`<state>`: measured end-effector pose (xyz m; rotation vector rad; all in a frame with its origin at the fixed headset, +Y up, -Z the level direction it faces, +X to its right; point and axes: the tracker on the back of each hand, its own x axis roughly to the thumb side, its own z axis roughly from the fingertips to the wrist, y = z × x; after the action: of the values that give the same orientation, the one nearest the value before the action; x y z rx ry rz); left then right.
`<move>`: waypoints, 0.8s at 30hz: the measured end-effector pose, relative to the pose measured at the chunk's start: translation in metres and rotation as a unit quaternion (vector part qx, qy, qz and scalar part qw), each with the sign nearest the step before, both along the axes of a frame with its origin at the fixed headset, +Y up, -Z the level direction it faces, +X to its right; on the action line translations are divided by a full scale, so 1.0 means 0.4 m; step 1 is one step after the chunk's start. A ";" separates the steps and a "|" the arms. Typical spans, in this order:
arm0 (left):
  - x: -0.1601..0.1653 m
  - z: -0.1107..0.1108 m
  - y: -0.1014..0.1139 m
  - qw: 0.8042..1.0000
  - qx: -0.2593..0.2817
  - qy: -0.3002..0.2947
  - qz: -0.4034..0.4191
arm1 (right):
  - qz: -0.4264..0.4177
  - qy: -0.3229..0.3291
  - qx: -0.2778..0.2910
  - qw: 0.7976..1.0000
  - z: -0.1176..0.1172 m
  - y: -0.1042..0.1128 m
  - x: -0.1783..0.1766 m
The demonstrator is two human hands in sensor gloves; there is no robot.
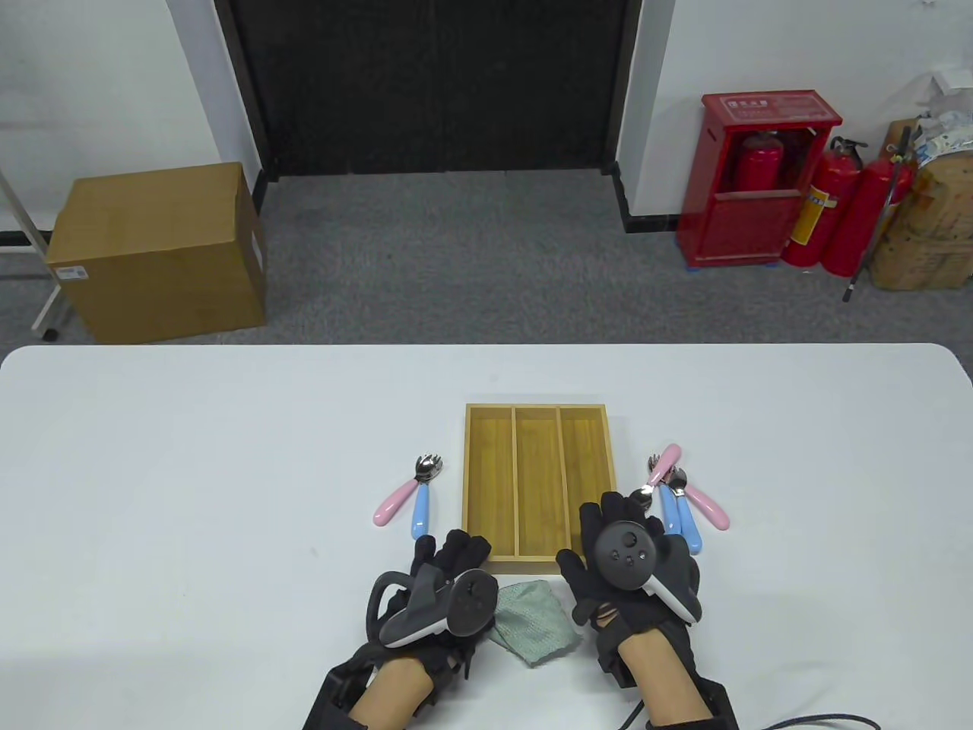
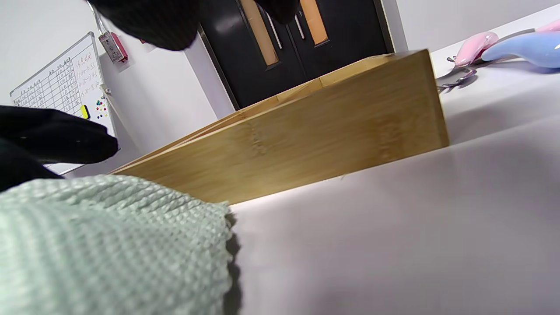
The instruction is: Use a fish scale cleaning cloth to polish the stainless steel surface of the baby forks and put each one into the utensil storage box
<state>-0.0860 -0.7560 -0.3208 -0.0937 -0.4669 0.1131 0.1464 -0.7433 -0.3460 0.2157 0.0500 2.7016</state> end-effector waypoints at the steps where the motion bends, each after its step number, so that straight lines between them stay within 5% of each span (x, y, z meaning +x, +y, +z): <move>1: -0.003 0.001 0.002 1.000 0.002 -0.001 0.005 | 0.000 0.000 0.000 1.000 0.000 0.000 0.000; 15: -0.110 0.001 0.052 0.979 0.036 0.023 0.202 | -0.031 -0.028 -0.002 0.999 -0.005 0.003 0.046; 24: -0.152 0.011 0.082 0.958 0.056 0.040 0.279 | -0.054 -0.090 0.008 0.994 -0.023 0.026 0.166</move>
<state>-0.1469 -0.7232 -0.3165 0.1570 -0.4068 0.6429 0.2129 -0.7331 -0.3552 -0.0217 -0.0371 2.6027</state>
